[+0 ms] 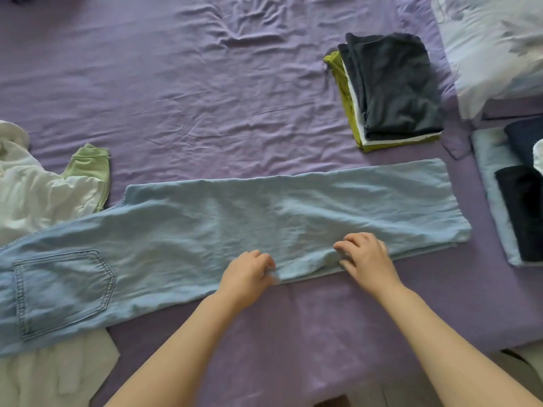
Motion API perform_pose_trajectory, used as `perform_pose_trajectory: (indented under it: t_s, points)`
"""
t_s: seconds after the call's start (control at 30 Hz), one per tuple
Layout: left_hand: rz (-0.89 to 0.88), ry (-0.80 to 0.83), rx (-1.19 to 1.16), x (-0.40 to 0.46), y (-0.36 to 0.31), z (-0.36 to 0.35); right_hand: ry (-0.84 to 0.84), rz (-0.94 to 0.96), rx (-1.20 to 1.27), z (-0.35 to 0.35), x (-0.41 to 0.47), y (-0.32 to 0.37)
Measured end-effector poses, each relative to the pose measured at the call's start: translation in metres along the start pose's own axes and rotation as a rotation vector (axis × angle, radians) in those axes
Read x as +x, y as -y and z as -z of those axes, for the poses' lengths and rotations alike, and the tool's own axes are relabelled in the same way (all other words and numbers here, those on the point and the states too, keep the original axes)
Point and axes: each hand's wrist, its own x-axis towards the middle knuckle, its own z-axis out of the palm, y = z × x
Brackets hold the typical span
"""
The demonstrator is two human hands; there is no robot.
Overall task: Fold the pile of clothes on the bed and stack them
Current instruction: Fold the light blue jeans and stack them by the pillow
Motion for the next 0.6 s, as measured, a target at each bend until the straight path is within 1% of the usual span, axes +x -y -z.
perform_pose_trajectory:
  t_s: [0.07,0.2,0.33,0.37,0.43,0.47,0.5,0.53,0.6]
  points:
    - [-0.033,0.007,-0.043,0.02,-0.034,-0.01,0.044,0.006,-0.064,0.008,0.0,-0.025]
    - [-0.035,0.009,-0.026,0.05,-0.084,-0.026,-0.015,0.103,-0.027,0.009,0.01,-0.043]
    - [-0.043,0.031,0.089,0.063,-0.1,-0.032,0.021,0.12,0.048,0.012,0.014,-0.055]
    - [-0.042,0.039,0.102,0.065,-0.1,-0.033,0.029,0.136,0.059,0.012,0.01,-0.06]
    - [-0.044,0.075,0.084,0.067,-0.099,-0.032,0.097,0.146,0.026,0.01,0.001,-0.068]
    - [-0.044,0.096,0.068,0.068,-0.099,-0.032,0.126,0.119,0.037,0.01,-0.003,-0.074]
    - [-0.036,0.113,0.053,0.069,-0.1,-0.031,0.117,0.061,0.091,0.011,-0.006,-0.08]
    - [-0.021,0.125,0.04,0.071,-0.102,-0.03,0.063,-0.021,0.172,0.014,-0.01,-0.088]
    - [0.01,0.14,0.02,0.075,-0.108,-0.031,-0.183,-0.24,0.283,0.022,-0.017,-0.11]
